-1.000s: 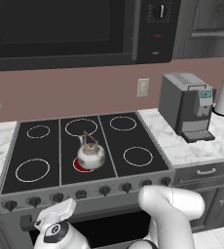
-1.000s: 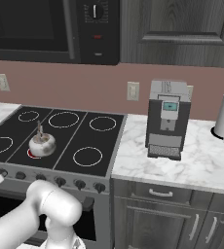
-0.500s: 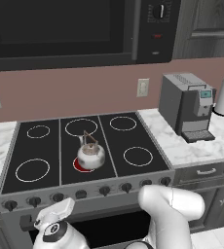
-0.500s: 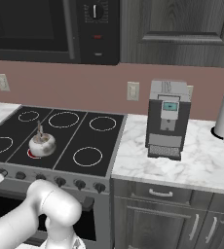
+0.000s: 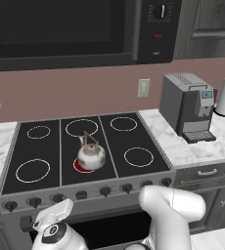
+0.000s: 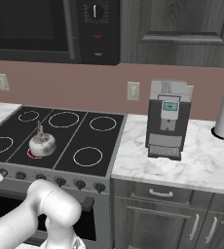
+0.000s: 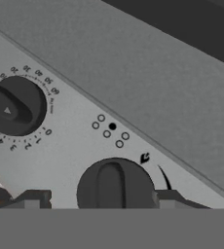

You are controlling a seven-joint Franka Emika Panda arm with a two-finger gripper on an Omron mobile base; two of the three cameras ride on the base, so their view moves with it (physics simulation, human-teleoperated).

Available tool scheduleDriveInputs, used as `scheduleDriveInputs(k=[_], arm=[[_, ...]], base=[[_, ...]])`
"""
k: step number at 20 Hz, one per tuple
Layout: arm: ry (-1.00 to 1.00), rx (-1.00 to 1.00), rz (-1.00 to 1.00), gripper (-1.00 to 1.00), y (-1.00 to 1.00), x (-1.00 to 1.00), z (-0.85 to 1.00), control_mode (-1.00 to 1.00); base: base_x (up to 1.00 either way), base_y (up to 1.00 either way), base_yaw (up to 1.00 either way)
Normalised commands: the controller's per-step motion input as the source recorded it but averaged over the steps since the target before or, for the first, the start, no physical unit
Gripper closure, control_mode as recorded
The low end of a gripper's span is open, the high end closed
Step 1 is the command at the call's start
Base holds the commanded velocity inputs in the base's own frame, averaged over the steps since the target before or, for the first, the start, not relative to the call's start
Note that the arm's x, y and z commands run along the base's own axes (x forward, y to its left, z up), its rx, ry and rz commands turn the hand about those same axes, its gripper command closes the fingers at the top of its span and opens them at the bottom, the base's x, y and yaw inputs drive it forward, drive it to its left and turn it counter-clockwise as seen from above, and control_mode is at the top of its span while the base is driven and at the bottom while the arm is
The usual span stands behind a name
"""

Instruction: The kettle is done boiling. Turn off the stove, then wait for 300 timesteps before moving the kettle to the dining table.

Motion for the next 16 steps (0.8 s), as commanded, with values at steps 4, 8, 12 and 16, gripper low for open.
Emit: scheduleDriveInputs(k=[4, 8, 12, 16], arm=[[0.0, 0.0, 0.0, -1.0, 0.02, 0.12, 0.0, -1.0], [0.0, 0.0, 0.0, -1.0, 0.0, 0.14, 0.0, -1.0], [0.0, 0.0, 0.0, 1.0, 0.0, 0.17, 0.0, -1.0], [0.0, 0.0, 0.0, 1.0, 0.0, 0.16, 0.0, -1.0]], base=[[0.0, 0.0, 0.0], [0.0, 0.0, 0.0], [0.0, 0.0, 0.0], [0.0, 0.0, 0.0]])
